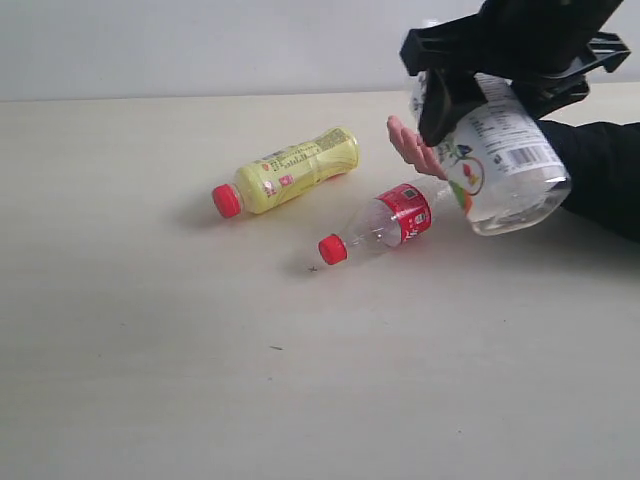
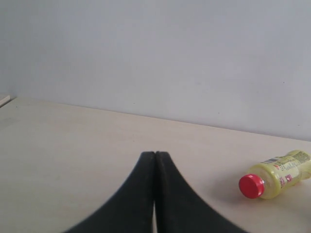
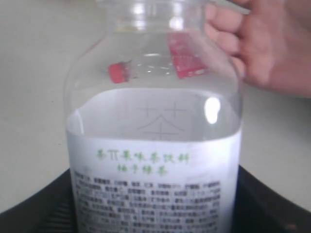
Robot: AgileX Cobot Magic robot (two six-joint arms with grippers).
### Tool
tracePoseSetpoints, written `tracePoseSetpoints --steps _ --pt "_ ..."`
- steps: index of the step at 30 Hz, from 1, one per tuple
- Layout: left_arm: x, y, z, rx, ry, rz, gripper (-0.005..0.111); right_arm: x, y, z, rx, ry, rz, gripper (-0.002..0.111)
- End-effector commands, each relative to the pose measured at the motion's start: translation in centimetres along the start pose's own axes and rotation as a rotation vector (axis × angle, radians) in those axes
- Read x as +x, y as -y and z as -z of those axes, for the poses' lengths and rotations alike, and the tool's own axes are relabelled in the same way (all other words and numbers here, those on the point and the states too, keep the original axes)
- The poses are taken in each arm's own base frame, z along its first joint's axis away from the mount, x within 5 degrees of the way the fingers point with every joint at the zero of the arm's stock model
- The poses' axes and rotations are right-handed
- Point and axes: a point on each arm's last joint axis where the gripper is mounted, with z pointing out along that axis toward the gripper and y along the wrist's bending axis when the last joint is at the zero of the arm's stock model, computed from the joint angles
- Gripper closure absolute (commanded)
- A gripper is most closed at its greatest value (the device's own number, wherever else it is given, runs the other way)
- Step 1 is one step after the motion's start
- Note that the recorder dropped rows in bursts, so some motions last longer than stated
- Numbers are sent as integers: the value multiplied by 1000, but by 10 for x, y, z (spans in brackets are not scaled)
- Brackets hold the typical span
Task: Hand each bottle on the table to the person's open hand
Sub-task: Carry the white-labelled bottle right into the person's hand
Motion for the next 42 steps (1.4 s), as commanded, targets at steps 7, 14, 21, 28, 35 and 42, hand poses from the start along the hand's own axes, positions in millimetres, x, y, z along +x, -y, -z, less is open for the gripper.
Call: tracePoseSetpoints --steps 7,14,21,28,35,42 --pt "1 0 0 5 2 -4 107 -19 46 6 33 9 -26 108" --pt "1 0 0 5 2 -4 107 -43 41 19 12 89 -7 108" --pt "1 0 0 5 2 -4 107 -55 50 -11 41 19 47 108" --pt "1 0 0 5 2 -6 107 -59 59 -28 98 -25 79 108" --pt "1 0 0 5 2 -6 107 -62 63 -46 102 -69 74 108" --pt "1 0 0 5 2 -6 107 -64 67 -71 88 -126 44 108"
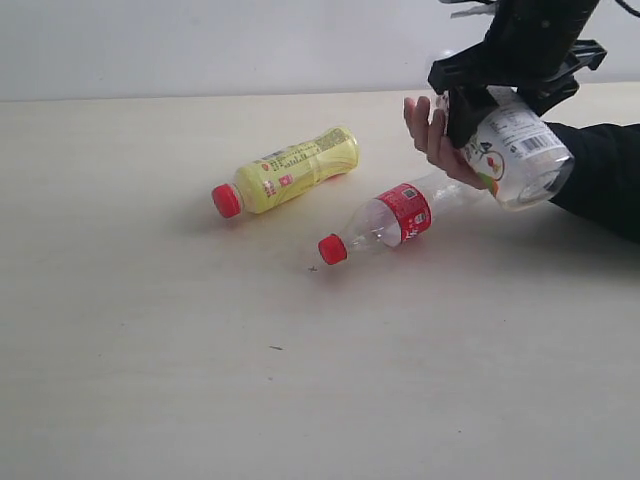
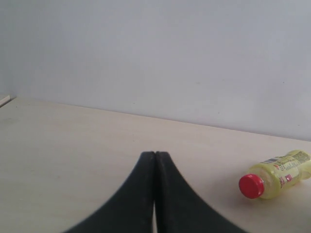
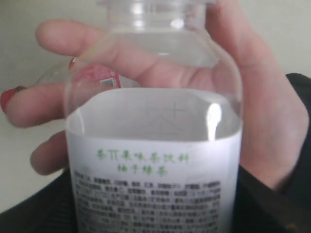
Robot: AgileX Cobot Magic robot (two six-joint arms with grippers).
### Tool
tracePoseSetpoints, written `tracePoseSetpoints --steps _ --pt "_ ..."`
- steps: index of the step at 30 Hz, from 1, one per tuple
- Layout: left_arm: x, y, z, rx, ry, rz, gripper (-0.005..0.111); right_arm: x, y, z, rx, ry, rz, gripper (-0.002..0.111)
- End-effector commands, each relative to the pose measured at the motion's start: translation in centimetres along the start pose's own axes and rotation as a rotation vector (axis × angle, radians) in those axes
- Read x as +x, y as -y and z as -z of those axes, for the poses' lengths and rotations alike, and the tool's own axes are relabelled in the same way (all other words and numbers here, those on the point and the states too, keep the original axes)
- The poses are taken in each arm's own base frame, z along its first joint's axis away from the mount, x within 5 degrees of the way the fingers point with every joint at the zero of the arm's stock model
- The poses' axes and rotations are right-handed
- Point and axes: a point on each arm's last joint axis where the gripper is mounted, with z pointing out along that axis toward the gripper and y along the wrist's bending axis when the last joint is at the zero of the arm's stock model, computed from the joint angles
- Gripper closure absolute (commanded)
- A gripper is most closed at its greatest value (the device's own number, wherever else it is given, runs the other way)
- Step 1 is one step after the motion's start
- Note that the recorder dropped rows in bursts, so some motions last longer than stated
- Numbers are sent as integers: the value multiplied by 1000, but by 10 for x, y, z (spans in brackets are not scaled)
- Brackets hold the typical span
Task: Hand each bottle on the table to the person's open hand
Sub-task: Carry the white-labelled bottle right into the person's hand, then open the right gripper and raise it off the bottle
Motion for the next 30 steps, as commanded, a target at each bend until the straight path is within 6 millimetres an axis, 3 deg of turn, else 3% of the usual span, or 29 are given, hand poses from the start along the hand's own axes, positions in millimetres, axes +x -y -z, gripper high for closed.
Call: tracePoseSetpoints --steps 1,11,14,21,30 --pt "1 0 0 5 2 -6 107 -4 3 -9 -5 -14 -15 108" --pt "1 0 0 5 2 -6 107 -4 3 -11 -1 -19 -15 106" --pt "1 0 0 5 2 -6 107 -4 3 -11 -1 -19 -15 94" --pt "1 0 0 5 2 -6 107 -4 3 -11 -1 -19 -15 52" --pt "1 0 0 5 2 -6 107 -4 3 -11 -3 -19 -15 40"
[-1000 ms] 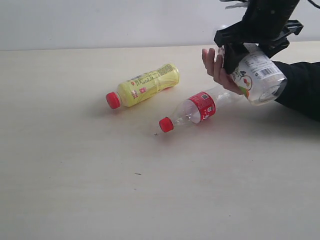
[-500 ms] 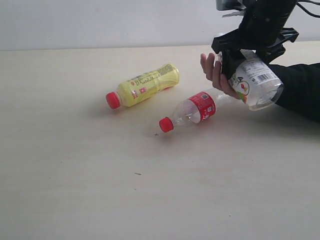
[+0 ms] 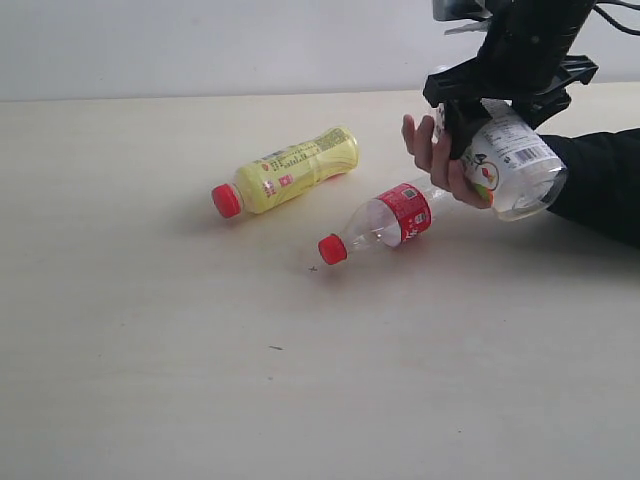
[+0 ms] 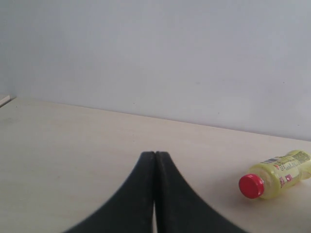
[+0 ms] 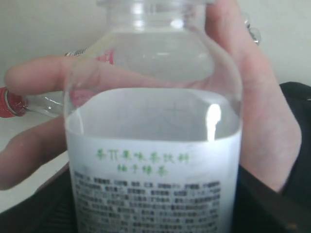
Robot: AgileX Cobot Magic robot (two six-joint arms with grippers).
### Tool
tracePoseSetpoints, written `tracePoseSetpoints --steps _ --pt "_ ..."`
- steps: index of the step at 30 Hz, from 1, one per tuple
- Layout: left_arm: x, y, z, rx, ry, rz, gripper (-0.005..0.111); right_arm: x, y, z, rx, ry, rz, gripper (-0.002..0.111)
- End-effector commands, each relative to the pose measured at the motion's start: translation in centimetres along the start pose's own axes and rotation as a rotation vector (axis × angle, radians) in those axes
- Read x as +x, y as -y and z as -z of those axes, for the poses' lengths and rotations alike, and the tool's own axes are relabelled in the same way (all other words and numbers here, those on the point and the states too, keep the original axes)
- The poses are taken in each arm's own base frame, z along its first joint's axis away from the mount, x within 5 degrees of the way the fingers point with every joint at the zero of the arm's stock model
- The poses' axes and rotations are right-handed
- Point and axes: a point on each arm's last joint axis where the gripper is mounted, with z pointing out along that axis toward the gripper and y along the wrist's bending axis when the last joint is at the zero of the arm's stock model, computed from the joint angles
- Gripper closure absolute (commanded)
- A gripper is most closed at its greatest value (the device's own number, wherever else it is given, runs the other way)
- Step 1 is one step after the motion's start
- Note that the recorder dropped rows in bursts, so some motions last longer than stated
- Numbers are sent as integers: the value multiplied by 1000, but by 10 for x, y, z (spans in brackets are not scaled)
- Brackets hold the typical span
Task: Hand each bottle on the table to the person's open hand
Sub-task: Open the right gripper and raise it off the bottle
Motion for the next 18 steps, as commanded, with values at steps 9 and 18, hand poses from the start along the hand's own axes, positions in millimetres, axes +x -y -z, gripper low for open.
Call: tracePoseSetpoints --steps 9,18 --pt "1 0 0 5 2 -6 107 -2 2 2 4 12 -2 23" --pt "1 0 0 5 2 -6 107 -14 -3 77 54 251 33 23"
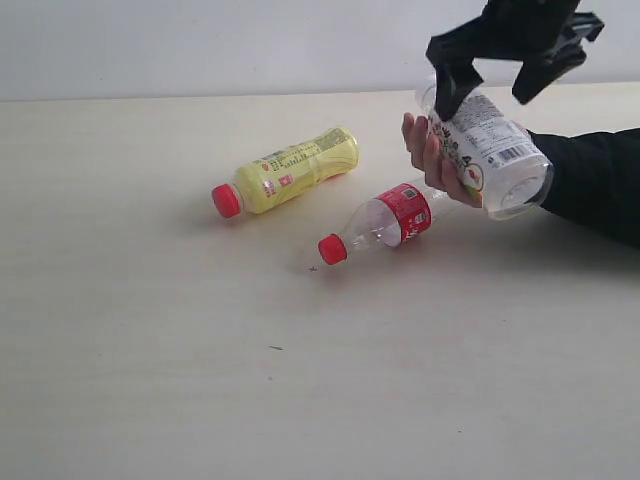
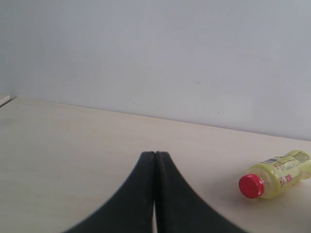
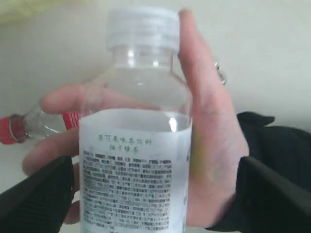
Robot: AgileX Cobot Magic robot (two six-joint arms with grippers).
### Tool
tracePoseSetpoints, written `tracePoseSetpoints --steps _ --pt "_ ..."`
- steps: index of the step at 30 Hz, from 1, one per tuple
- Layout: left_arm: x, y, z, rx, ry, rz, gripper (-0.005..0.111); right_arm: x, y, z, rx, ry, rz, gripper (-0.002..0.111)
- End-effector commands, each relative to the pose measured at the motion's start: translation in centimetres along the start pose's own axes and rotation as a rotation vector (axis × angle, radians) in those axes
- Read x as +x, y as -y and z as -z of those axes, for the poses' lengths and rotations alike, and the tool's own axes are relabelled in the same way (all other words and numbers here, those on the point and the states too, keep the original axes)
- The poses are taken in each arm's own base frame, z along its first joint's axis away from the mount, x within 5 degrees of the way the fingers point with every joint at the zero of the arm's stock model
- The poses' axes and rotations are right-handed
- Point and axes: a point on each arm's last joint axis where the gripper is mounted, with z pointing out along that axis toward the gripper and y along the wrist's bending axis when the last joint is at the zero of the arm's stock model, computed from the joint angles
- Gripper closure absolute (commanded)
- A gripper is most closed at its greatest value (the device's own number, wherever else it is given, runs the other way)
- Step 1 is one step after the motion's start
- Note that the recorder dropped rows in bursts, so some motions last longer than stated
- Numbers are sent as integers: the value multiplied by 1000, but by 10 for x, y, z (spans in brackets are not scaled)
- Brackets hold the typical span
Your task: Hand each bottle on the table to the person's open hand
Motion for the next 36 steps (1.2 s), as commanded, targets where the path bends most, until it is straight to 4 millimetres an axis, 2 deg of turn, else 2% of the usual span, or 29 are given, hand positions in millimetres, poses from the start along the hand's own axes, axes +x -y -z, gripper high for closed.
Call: tracePoseSetpoints --steps 1,3,7,10,14,20,21,25,30,33,36 --pt "1 0 0 5 2 -6 107 -3 -3 65 19 189 13 25" --pt "1 0 0 5 2 -6 107 5 -5 92 31 249 19 42" --pt "1 0 0 5 2 -6 107 27 -13 124 -5 313 37 73" --pt "1 0 0 5 2 -6 107 55 -25 134 -105 315 88 91" --pt "1 0 0 5 2 -6 107 92 -36 137 -171 409 123 107" --pt "1 0 0 5 2 -6 107 155 -38 121 -138 504 152 108" --pt "1 0 0 5 2 -6 107 173 -37 111 -122 551 149 108" --pt "1 0 0 5 2 -6 107 217 -41 79 -118 665 261 108" --pt "1 0 0 5 2 -6 107 238 -57 94 -231 811 343 108" --pt "1 0 0 5 2 -6 107 256 -60 103 -216 827 418 108" --pt "1 0 0 5 2 -6 107 276 -59 103 -177 918 396 108"
